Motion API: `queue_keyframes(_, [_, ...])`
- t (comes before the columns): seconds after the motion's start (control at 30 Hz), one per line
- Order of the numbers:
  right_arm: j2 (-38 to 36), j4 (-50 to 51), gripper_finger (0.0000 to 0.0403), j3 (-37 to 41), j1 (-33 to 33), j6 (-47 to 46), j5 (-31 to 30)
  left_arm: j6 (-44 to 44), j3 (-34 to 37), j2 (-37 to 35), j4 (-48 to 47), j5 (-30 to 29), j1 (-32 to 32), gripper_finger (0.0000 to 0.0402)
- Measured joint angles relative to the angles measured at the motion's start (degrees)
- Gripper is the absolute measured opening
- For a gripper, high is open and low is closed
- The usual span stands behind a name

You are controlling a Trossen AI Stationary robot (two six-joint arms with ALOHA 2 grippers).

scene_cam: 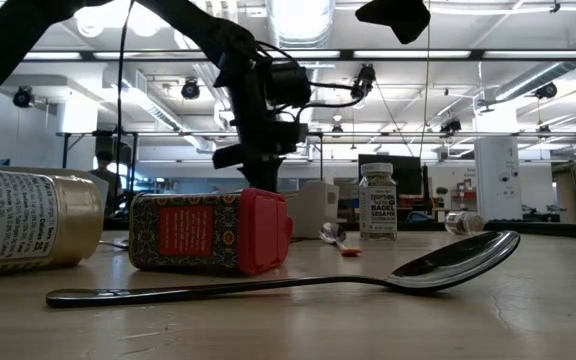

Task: Pick & Place Food Item
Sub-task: Put the yellow spoon into the right gray bin

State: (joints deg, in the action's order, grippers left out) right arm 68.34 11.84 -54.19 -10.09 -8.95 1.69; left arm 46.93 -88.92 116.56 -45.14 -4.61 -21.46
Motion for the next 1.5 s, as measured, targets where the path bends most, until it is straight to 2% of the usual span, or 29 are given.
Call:
queue_keyframes(0.17, [0.0, 0.0, 0.0343, -0.02, 0.0, 0.17, 0.0, 4.06, 0.45, 0.01, -0.09, -0.1, 1.91, 0.0021])
queue_keyframes(0.57, [0.0, 0.02, 0.0343, 0.0, 0.0, 0.15, 0.0, 21.55, 0.48, 0.06, 0.09, -3.42, 5.56, 0.0021])
queue_keyframes(1.03, [0.0, 0.42, 0.0343, -0.02, 0.0, 0.13, 0.0, 23.79, 0.5, -0.19, 4.38, -6.41, 5.53, 0.0021])
queue_keyframes(1.27, [0.0, 0.42, 0.0343, -0.02, 0.0, 0.13, 0.0, 28.09, 0.5, -0.63, 5.07, -7.57, 5.51, 0.0021])
queue_keyframes(1.5, [0.0, 0.42, 0.0343, -0.02, 0.0, 0.15, 0.0, 23.72, 0.48, -1.34, 4.71, -8.06, 5.03, 0.0021])
